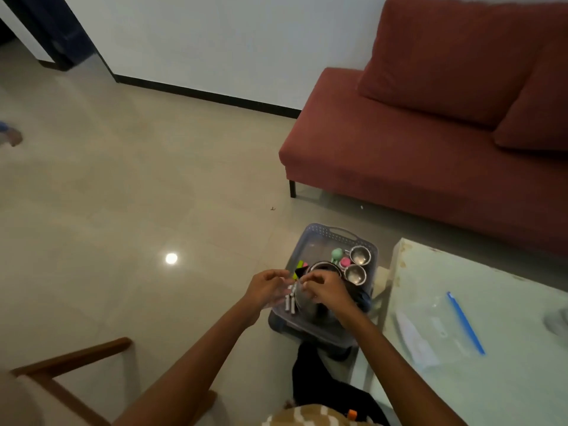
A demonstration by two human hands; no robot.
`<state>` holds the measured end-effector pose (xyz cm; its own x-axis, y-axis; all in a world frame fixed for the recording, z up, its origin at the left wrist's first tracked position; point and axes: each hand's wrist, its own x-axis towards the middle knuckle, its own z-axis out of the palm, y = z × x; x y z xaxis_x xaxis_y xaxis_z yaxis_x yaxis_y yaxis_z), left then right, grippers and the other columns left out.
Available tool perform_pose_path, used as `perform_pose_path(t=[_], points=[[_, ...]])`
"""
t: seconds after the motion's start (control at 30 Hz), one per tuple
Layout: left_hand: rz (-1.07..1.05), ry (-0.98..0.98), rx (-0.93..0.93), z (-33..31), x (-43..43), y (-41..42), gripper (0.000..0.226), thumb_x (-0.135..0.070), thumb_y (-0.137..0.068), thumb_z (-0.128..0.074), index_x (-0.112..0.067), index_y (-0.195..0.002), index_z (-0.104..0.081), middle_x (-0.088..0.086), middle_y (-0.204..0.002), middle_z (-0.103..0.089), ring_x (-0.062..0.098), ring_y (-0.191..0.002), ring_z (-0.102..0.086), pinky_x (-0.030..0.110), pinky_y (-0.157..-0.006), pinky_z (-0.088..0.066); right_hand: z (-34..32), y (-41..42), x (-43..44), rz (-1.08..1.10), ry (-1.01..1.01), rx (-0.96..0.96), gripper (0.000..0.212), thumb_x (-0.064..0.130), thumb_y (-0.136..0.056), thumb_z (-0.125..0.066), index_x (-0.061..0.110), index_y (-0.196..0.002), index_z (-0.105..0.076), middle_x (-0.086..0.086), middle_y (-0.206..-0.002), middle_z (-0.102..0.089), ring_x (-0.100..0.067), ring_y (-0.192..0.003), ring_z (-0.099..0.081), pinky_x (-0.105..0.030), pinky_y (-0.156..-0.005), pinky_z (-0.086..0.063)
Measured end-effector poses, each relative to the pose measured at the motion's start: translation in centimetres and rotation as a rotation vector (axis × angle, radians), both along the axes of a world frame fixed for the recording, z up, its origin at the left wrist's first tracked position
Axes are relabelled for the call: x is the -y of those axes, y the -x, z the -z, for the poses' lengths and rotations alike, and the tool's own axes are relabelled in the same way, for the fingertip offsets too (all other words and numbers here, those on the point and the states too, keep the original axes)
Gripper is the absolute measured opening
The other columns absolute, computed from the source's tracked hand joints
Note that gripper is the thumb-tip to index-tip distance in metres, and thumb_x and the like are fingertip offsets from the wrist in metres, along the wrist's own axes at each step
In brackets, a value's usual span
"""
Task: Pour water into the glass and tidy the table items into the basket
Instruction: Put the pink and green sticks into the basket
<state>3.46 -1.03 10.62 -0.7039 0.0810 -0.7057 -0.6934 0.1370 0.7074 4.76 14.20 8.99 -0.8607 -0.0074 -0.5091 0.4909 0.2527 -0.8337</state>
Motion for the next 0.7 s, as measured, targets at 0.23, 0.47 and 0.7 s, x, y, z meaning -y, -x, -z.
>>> perform_pose_path(t=[0.23, 0.47, 0.7], points=[[0.085, -0.056, 0.034, 0.6, -2.9, -6.5, 0.014, -0.007, -0.092, -0.052, -0.015, -0.091, -0.064, 0.009, -0.091, -0.066, 0.022, -0.081, -0.066, 0.038, -0.080, -0.056, -1.1, -7.6, -0.9, -0.081, -0.017, 0.018, 0.022, -0.004, -0.085, -0.051, -0.003, -0.102, -0.064, -0.003, -0.071, -0.060, 0.002, -0.050, -0.056, -0.009, -0.048, -0.042], [0.206, -0.053, 0.022, 1.0, -8.5, -9.0, 0.019, -0.010, -0.094, -0.050, -0.007, -0.110, -0.060, 0.009, -0.093, -0.067, 0.011, -0.072, -0.064, 0.018, -0.055, -0.052, -1.9, -11.7, -7.9, 0.034, -0.038, 0.056, 0.016, 0.005, -0.087, -0.053, 0.009, -0.094, -0.067, -0.006, -0.078, -0.064, -0.012, -0.065, -0.061, -0.019, -0.059, -0.050], [0.316, -0.016, 0.059, 1.9, -18.1, -10.5, 0.024, -0.016, -0.097, -0.043, -0.012, -0.115, -0.059, 0.004, -0.105, -0.066, 0.014, -0.082, -0.062, 0.023, -0.070, -0.049, 0.8, -15.8, -17.7, 0.113, -0.048, 0.193, 0.017, 0.006, -0.088, -0.051, 0.006, -0.098, -0.065, -0.010, -0.087, -0.068, -0.017, -0.069, -0.064, -0.023, -0.063, -0.050]])
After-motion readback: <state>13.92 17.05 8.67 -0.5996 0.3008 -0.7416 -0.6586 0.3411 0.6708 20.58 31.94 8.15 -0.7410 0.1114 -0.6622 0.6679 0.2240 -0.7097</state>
